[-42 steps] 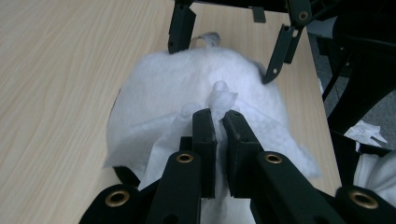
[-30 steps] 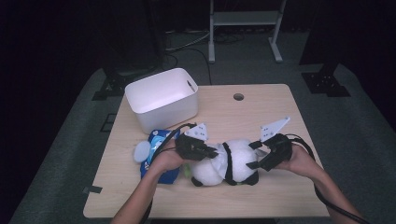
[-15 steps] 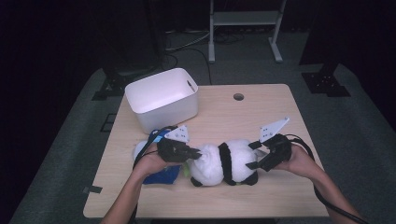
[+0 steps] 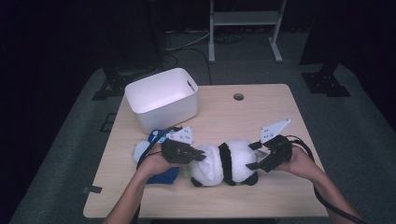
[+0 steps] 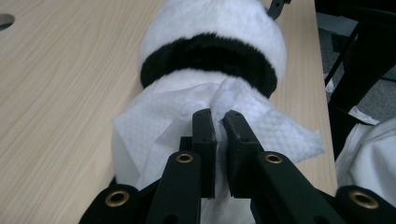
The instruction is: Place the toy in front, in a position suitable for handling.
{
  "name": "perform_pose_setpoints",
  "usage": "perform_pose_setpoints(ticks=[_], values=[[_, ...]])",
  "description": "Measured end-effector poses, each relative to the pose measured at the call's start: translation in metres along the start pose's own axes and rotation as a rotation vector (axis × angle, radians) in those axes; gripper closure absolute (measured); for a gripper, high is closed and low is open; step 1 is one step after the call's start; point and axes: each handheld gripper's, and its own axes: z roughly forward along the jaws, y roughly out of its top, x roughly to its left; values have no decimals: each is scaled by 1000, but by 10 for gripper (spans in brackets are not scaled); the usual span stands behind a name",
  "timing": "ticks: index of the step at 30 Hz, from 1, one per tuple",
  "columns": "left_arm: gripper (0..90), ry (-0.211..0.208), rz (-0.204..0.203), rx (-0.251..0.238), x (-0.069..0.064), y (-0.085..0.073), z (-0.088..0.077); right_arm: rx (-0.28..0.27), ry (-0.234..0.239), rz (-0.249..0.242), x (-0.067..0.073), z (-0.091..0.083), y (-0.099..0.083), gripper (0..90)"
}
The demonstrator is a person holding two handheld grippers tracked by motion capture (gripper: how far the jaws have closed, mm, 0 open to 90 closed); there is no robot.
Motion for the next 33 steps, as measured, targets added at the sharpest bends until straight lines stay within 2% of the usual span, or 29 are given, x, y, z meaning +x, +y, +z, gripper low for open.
perform_pose_setpoints(ticks=[5, 10, 13, 18, 24, 33], values=[[835, -26, 34, 6, -3, 18, 19, -1, -1, -2, 0, 0, 0, 226], [835, -57, 73, 21, -6, 40, 44, -9, -4, -5, 1, 0, -1, 210], [835, -69, 80, 18, -7, 47, 51, -12, -11, -12, 2, -1, -2, 189], [835, -90, 106, 17, -9, 63, 61, -11, -17, -7, 0, -10, -9, 208], [835, -106, 124, 20, -12, 76, 72, -2, -9, 14, 0, -9, -18, 208], [835, -115, 141, 28, -12, 91, 84, -8, -9, 16, 1, -8, -19, 201]])
